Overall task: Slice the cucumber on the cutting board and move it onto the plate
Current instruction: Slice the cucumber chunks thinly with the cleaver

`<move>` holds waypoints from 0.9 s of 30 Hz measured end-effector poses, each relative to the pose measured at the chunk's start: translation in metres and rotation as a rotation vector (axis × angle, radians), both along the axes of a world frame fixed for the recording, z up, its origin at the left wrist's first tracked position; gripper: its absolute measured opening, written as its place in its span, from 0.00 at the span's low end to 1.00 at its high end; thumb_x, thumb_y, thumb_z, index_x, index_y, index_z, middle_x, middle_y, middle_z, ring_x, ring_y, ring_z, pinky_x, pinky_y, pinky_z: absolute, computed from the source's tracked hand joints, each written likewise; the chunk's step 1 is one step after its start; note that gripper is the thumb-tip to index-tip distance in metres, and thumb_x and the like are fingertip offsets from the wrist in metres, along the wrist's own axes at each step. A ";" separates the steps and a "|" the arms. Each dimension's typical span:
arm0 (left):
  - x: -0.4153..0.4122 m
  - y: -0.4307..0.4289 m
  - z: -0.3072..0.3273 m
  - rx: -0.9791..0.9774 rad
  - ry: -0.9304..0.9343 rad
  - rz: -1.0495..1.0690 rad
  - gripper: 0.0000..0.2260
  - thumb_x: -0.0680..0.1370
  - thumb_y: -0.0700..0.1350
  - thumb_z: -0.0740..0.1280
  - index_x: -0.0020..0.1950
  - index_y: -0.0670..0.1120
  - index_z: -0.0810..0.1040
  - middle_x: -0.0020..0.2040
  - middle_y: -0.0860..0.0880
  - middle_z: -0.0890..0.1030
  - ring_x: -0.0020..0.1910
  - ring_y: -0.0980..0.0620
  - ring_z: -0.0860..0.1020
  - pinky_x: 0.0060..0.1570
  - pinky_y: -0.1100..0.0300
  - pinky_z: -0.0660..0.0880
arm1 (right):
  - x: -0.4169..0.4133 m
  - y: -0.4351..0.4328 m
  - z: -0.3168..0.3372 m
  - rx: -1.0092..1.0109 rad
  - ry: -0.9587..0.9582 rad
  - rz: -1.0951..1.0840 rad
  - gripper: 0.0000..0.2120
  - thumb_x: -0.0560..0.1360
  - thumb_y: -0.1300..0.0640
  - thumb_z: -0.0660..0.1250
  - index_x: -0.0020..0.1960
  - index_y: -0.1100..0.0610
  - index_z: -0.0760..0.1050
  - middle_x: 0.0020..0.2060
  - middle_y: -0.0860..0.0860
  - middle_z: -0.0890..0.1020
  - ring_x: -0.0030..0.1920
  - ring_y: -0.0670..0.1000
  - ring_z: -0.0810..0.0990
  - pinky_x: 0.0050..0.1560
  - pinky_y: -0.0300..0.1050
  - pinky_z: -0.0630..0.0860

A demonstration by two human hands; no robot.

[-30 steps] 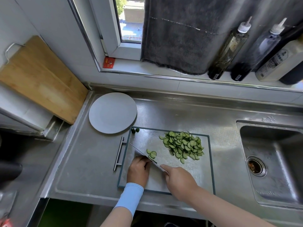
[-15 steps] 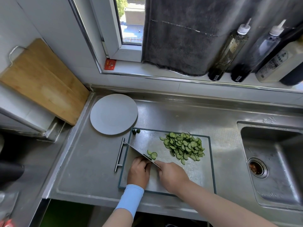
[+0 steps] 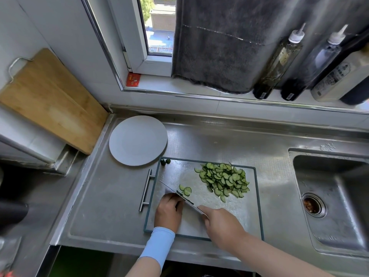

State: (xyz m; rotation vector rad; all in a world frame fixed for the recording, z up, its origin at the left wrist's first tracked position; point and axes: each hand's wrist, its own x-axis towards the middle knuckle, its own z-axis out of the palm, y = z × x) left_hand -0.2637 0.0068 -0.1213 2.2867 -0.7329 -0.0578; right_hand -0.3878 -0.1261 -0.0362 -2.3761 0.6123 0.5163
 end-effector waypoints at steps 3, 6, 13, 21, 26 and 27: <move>0.000 0.000 -0.002 0.005 0.000 -0.015 0.11 0.64 0.32 0.78 0.42 0.45 0.84 0.41 0.48 0.82 0.44 0.53 0.74 0.46 0.66 0.69 | 0.012 0.002 -0.003 0.019 0.039 -0.006 0.16 0.80 0.58 0.54 0.63 0.46 0.73 0.42 0.52 0.82 0.44 0.57 0.79 0.41 0.48 0.74; -0.001 0.001 -0.003 0.003 0.004 -0.021 0.12 0.64 0.32 0.78 0.42 0.45 0.84 0.41 0.48 0.81 0.45 0.53 0.74 0.46 0.67 0.69 | 0.027 0.006 -0.005 0.004 0.030 -0.012 0.19 0.81 0.57 0.54 0.68 0.44 0.72 0.48 0.53 0.83 0.46 0.56 0.78 0.41 0.46 0.72; 0.001 0.004 -0.005 -0.003 -0.023 -0.068 0.12 0.65 0.31 0.76 0.44 0.43 0.83 0.43 0.47 0.81 0.47 0.51 0.75 0.48 0.67 0.70 | 0.033 0.009 -0.006 -0.004 -0.019 -0.001 0.20 0.81 0.57 0.54 0.69 0.44 0.71 0.47 0.53 0.83 0.43 0.56 0.76 0.39 0.45 0.67; 0.002 0.002 -0.004 -0.003 0.023 0.001 0.11 0.64 0.33 0.78 0.42 0.44 0.83 0.41 0.46 0.81 0.44 0.51 0.73 0.44 0.65 0.70 | 0.007 0.007 0.002 -0.031 -0.026 0.012 0.16 0.79 0.58 0.54 0.63 0.45 0.72 0.34 0.49 0.74 0.37 0.56 0.72 0.36 0.49 0.68; 0.002 0.003 -0.006 0.004 0.015 -0.021 0.11 0.65 0.33 0.77 0.42 0.45 0.83 0.42 0.46 0.81 0.44 0.50 0.76 0.45 0.65 0.71 | -0.004 0.002 0.005 -0.037 -0.004 0.018 0.15 0.79 0.59 0.55 0.61 0.46 0.72 0.33 0.50 0.74 0.36 0.56 0.72 0.37 0.50 0.71; 0.003 0.003 -0.006 0.007 0.014 -0.024 0.11 0.64 0.33 0.77 0.42 0.45 0.83 0.42 0.47 0.81 0.44 0.50 0.76 0.46 0.65 0.71 | -0.003 0.002 0.005 -0.033 -0.002 0.015 0.15 0.79 0.59 0.55 0.61 0.46 0.72 0.33 0.49 0.74 0.36 0.56 0.72 0.37 0.50 0.70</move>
